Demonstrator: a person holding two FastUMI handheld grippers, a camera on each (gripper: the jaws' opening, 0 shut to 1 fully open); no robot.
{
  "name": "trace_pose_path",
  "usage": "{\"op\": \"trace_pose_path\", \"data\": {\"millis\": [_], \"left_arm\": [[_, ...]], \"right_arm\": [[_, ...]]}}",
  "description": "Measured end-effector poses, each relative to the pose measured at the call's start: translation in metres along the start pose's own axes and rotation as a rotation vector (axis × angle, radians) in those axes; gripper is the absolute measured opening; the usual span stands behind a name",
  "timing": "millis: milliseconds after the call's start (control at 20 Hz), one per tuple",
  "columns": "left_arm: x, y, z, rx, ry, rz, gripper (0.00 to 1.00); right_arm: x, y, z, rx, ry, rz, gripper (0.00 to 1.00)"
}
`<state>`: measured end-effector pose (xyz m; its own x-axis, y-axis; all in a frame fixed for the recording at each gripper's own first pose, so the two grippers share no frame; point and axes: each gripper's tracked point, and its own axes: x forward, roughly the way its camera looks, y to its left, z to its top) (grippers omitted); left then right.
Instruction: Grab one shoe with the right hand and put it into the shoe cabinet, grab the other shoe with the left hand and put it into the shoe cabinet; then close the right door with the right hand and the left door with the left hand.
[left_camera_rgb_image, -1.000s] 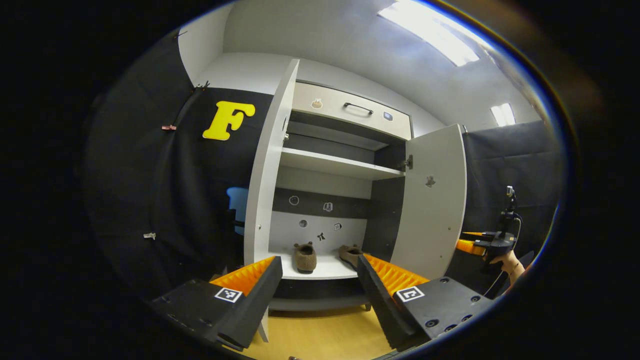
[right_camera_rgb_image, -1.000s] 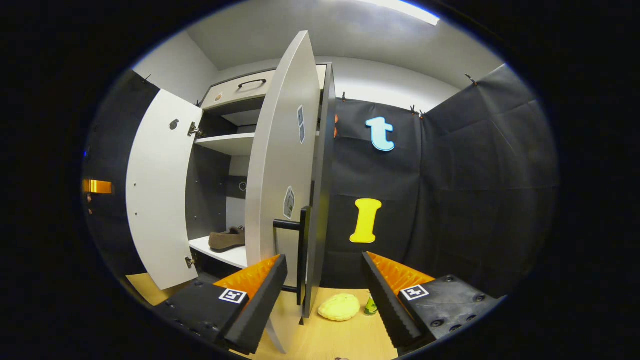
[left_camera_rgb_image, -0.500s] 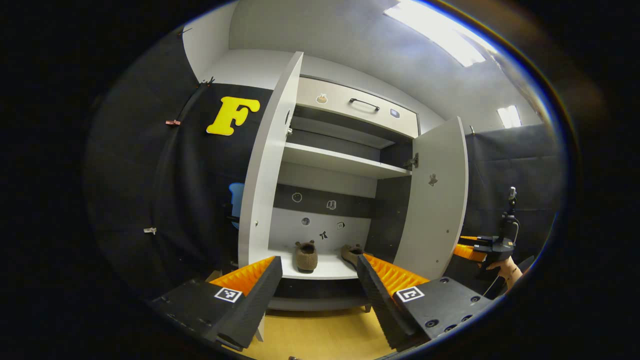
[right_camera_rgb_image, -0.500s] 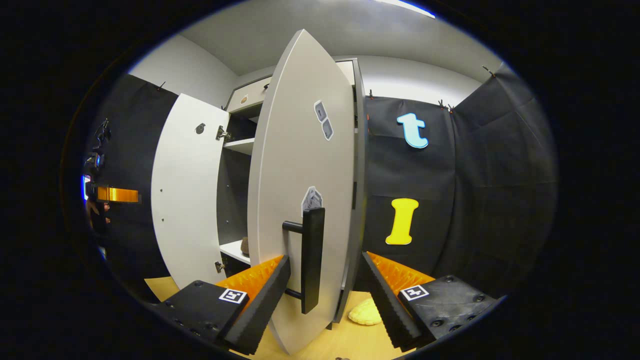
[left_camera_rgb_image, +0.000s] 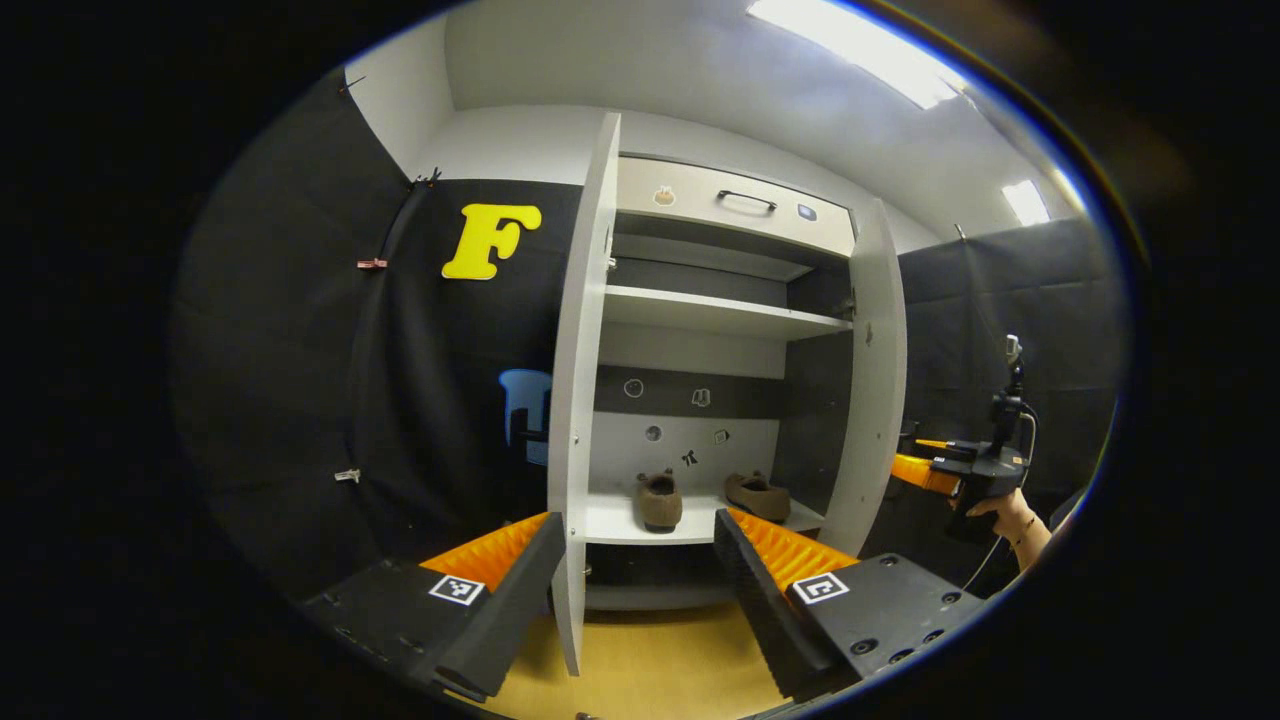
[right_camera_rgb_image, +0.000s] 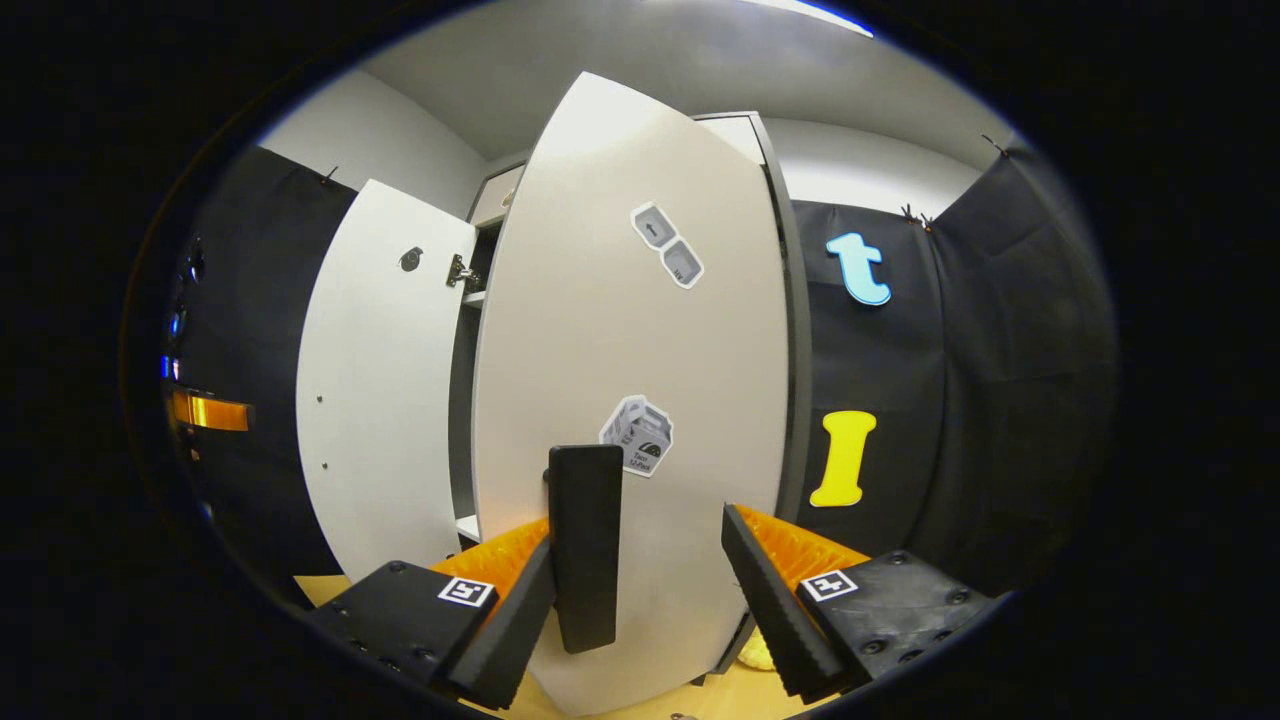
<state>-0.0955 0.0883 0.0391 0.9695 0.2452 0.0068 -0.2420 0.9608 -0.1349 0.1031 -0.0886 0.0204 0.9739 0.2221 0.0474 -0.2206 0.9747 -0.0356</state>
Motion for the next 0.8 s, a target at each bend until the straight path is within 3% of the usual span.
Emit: {"op": "trace_pose_path", "data": {"millis": [50, 450, 800], "left_arm": [[-0.001, 0.004, -0.001, -0.005, 0.002, 0.009, 0.95], [-0.013, 0.037, -0.011, -0.002, 0.034, 0.087, 0.95], [-0.013, 0.056, -0.017, -0.013, 0.054, 0.106, 0.95]], "right_arm": [[0.006, 0.005, -0.002, 0.016, 0.007, 0.0, 0.95], [0.067, 0.037, -0.011, -0.003, -0.006, -0.051, 0.98], [0.103, 0.05, -0.021, 0.079, 0.003, -0.062, 0.98]]}}
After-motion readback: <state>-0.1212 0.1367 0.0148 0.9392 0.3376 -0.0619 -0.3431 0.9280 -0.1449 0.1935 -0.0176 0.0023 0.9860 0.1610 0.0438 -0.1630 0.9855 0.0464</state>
